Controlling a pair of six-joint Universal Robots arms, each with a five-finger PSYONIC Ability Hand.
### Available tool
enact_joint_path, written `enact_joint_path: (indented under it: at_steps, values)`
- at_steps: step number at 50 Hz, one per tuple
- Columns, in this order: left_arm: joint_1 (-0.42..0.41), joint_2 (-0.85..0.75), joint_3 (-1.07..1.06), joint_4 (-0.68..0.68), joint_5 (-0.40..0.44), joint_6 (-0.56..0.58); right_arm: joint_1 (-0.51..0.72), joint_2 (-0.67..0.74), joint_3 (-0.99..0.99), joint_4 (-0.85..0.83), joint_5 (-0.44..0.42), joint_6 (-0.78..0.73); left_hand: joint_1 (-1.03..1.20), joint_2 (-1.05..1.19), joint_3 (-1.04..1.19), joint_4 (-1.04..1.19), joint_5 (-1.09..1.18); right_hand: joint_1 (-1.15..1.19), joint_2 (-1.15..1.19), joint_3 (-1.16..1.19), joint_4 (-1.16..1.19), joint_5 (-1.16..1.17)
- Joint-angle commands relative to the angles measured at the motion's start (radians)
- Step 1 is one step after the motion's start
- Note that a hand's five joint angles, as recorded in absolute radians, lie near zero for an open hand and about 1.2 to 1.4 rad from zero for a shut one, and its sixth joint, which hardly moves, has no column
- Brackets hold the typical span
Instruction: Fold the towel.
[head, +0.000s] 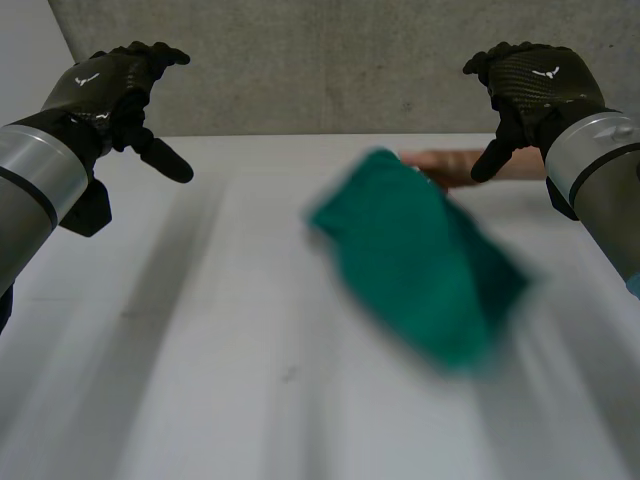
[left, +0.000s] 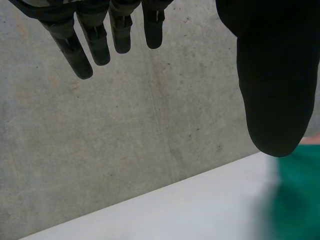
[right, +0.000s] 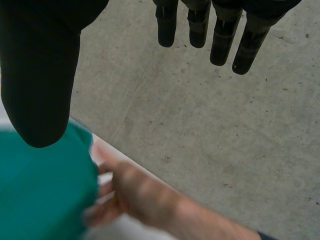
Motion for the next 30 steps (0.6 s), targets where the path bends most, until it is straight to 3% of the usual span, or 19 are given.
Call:
enact_joint_path:
  at_steps: [1, 23, 30]
  values:
    - [0.000, 0.000, 0.000, 0.000, 0.000, -0.001, 0.002, 0.002, 0.002, 0.001, -0.002, -0.024, -0.019, -0.025, -0.036, -0.028, -0.046, 0.007, -0.021, -0.037, -0.055, -0.053]
    - [0.000, -0.058, 0.014, 0.003, 0.000, 0.007, 0.026, 0.009, 0.013, 0.001, -0.002, -0.081, -0.015, -0.021, -0.032, -0.024, -0.042, 0.007, -0.021, -0.037, -0.055, -0.053]
    - [0.000, -0.207, 0.052, -0.003, -0.037, 0.186, 0.028, 0.015, 0.014, 0.000, -0.002, -0.094, -0.004, -0.010, -0.020, -0.013, -0.030, 0.007, -0.021, -0.037, -0.055, -0.053]
